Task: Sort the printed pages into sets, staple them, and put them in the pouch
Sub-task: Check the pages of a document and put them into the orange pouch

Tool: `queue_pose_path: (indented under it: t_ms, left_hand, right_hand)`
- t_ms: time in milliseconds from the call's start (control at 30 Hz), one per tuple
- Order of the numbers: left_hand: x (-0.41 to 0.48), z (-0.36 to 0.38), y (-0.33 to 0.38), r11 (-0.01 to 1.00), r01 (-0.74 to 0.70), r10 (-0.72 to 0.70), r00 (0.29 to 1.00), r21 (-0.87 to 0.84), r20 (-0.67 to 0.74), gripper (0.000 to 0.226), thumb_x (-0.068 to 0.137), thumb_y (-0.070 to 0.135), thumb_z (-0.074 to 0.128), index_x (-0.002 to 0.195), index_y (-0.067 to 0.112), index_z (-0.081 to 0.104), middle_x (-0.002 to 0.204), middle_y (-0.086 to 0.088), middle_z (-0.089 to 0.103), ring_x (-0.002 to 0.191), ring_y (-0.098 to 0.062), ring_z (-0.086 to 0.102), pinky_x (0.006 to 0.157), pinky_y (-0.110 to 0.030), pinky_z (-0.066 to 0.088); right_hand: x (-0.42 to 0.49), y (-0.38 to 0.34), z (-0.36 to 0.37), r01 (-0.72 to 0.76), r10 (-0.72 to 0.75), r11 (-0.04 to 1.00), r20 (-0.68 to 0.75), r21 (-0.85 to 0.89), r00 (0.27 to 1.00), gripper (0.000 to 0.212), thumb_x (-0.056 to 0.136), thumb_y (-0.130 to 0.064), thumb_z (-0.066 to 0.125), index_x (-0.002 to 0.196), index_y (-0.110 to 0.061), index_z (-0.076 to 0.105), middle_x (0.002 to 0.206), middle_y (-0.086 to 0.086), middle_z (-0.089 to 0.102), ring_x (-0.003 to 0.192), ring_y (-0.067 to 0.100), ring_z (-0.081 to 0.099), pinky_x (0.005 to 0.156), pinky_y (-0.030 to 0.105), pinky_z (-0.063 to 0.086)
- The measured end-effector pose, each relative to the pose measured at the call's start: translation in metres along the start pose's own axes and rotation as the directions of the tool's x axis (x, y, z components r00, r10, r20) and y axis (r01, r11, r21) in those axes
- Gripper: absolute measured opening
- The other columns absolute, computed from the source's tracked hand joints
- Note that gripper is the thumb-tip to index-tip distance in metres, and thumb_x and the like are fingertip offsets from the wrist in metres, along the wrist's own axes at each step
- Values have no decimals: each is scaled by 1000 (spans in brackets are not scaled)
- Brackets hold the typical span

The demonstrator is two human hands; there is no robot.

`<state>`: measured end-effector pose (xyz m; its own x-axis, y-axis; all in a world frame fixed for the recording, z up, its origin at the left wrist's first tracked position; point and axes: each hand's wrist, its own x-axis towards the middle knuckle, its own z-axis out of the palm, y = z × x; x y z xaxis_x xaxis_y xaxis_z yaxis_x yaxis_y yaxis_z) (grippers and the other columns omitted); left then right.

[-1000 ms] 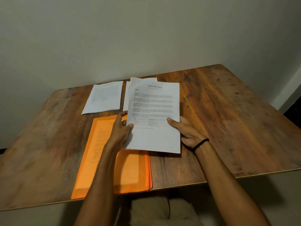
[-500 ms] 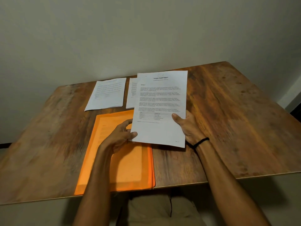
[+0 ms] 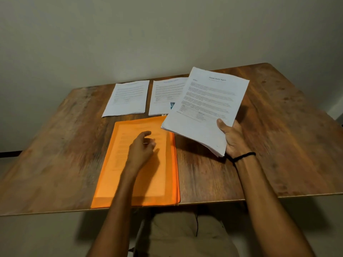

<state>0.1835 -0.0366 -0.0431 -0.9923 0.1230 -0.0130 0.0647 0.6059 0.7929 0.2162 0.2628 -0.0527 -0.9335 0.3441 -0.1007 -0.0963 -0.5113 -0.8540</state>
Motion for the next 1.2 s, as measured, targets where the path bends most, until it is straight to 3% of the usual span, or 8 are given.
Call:
queue_pose_path:
  t_ms: [133,333,467,533,600,900,1033,1200]
  left_hand:
    - [-16,38,-7,870,-59,-17,989,489,150,94,84,78,50,157,22,27,162,-16,24,150,-39,17,120,-54,20]
    - [-20,6,-21,836,64,-198,961,544,192,101,85,72,54,160,21,9,167,-12,-1,151,-45,-7,119,-61,5]
    - [-7,-28,-28,791,118,-282,941,601,185,85,89,56,65,152,12,30,161,-21,20,149,-48,11,118,-59,17]
    - [-4,-34,-29,787,93,-241,956,610,165,62,88,47,68,133,7,50,139,-22,44,135,-45,37,110,-55,36]
    - [-6,-34,-26,774,75,-223,962,629,158,47,89,39,65,121,6,56,125,-18,49,120,-39,47,100,-51,46]
    - [-20,-5,-12,711,223,-152,975,667,-164,42,100,41,56,106,0,66,118,-20,54,112,-37,49,86,-42,45]
    - [-22,1,0,643,179,-100,984,745,-150,20,103,7,45,112,1,62,120,-19,57,111,-34,56,80,-37,47]
    - [-19,-6,3,688,178,-66,981,704,-184,13,99,1,51,97,1,64,105,-18,67,96,-34,65,65,-34,43]
  right_hand:
    - [-3,-1,5,-22,23,1000,48,-22,999,41,98,-1,56,138,-9,53,132,10,65,120,31,64,98,52,53]
    - [-9,-3,-3,-41,53,993,104,-108,993,42,98,-3,59,138,-9,53,133,11,65,119,33,64,96,50,54]
    - [-8,-3,-7,-81,101,986,138,-143,985,40,98,-2,58,137,-11,54,132,10,66,118,33,65,96,49,55]
    - [-6,2,-7,-111,140,979,173,-171,975,40,99,-4,57,138,-11,54,134,10,64,121,34,63,99,52,52]
    - [-4,8,-5,-147,191,968,213,-204,958,42,99,-6,58,140,-11,53,136,11,62,123,35,61,105,55,46]
    - [-5,21,8,-210,282,936,247,-282,927,44,93,-6,62,136,-8,55,132,14,65,116,35,65,99,52,52]
    - [-9,24,18,-229,303,927,233,-297,924,40,94,-3,61,134,-6,57,127,12,68,113,33,68,91,45,58]
    - [-16,26,26,-244,319,920,226,-306,920,38,95,-1,60,133,-7,58,125,8,70,109,29,70,82,37,61]
